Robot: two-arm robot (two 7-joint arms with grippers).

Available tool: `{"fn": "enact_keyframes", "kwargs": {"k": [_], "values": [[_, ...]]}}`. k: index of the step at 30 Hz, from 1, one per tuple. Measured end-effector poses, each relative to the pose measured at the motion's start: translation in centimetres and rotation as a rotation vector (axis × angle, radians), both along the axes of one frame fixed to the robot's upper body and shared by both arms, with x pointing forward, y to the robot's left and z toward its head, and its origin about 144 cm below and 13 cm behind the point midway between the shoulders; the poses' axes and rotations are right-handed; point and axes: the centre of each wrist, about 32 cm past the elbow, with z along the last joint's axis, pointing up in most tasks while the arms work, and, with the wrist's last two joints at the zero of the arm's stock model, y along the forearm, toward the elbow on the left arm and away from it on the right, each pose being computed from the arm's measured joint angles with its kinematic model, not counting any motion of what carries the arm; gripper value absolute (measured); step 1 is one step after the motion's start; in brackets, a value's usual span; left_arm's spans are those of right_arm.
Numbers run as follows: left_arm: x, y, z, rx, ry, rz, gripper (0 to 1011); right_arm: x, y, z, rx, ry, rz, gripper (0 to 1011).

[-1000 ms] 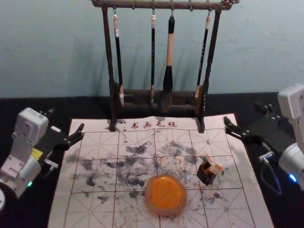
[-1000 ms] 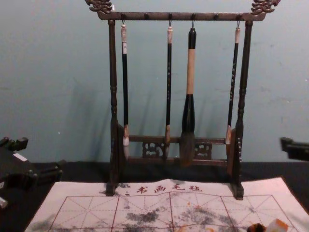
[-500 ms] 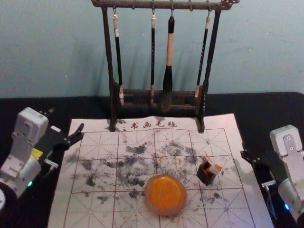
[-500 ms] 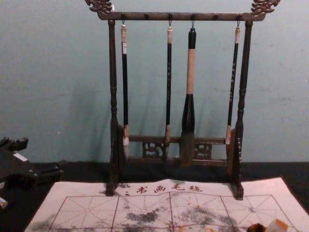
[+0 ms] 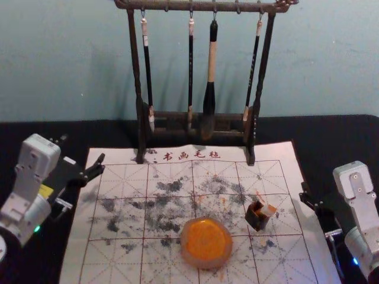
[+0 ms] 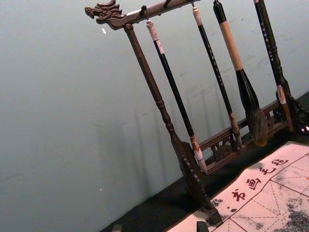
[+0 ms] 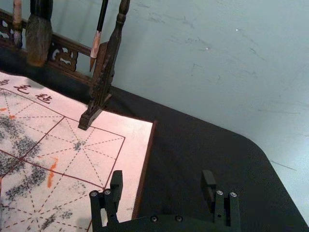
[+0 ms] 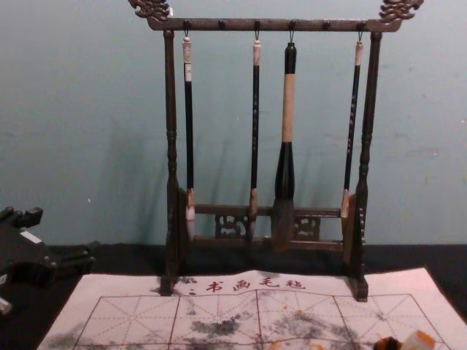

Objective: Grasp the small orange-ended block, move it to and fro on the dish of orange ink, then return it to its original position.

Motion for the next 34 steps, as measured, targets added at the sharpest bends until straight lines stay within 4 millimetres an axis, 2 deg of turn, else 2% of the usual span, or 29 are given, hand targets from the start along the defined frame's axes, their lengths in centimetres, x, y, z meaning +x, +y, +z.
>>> {"fn": "enact_keyframes", "kwargs": {"k": [34], "values": [[0.00,0.00,0.00,0.000,0.000,0.000,1001,0.06,-0.03,0.24,0.004,-0.005,0.003,1000]]}}
